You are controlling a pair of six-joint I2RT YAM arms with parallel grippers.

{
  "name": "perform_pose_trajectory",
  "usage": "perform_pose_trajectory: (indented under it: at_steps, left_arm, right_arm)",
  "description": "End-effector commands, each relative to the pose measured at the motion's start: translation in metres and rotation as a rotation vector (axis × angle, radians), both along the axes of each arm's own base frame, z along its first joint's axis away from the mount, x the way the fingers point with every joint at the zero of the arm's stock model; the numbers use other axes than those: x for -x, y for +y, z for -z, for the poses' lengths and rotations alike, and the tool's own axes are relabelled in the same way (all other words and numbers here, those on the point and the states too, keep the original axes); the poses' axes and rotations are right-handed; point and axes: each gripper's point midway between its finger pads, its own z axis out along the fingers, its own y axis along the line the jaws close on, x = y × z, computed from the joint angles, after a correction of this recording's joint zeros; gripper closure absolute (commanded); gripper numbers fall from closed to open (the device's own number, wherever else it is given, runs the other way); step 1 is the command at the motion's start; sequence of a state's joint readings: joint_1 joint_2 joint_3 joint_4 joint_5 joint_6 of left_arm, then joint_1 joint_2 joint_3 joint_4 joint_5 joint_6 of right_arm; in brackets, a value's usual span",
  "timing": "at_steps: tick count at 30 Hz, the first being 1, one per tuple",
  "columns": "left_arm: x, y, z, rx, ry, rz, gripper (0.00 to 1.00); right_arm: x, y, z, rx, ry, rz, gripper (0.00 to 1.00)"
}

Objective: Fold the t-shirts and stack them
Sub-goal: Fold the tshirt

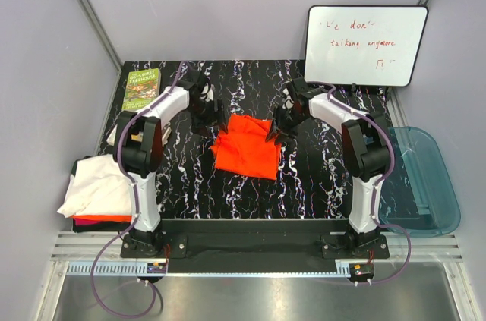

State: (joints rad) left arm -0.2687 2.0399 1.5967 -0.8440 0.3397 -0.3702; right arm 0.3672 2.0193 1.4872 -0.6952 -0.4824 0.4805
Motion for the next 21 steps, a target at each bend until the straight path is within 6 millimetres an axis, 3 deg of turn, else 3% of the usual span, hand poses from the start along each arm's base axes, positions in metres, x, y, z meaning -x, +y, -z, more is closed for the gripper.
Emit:
perform_pose_trajectory:
  at_steps: [1, 4, 12, 13, 17, 21]
  left_arm:
    - [-0.012, -0.013, -0.006, 0.058, -0.030, 0.012, 0.23]
    - [-0.014, -0.015, -0.004, 0.066, -0.029, 0.015, 0.23]
    - [-0.020, -0.030, -0.002, 0.095, -0.028, 0.025, 0.27]
    - [-0.021, -0.032, -0.004, 0.101, -0.034, 0.028, 0.31]
    - [-0.025, -0.042, -0.006, 0.131, -0.038, 0.038, 0.69]
    - [-0.027, -0.046, -0.001, 0.138, -0.026, 0.044, 0.80]
  right_arm:
    - [-0.002, 0.014, 0.000, -0.041, -0.014, -0.019, 0.62]
    - [-0.002, 0.016, 0.000, -0.046, -0.019, -0.023, 0.75]
    - [-0.003, 0.015, -0.005, -0.045, -0.039, -0.023, 0.86]
    - [-0.002, 0.015, -0.005, -0.045, -0.037, -0.023, 0.86]
    - [-0.001, 0.013, -0.007, -0.039, -0.045, -0.020, 0.88]
    - [0.000, 0.012, -0.007, -0.038, -0.042, -0.019, 0.88]
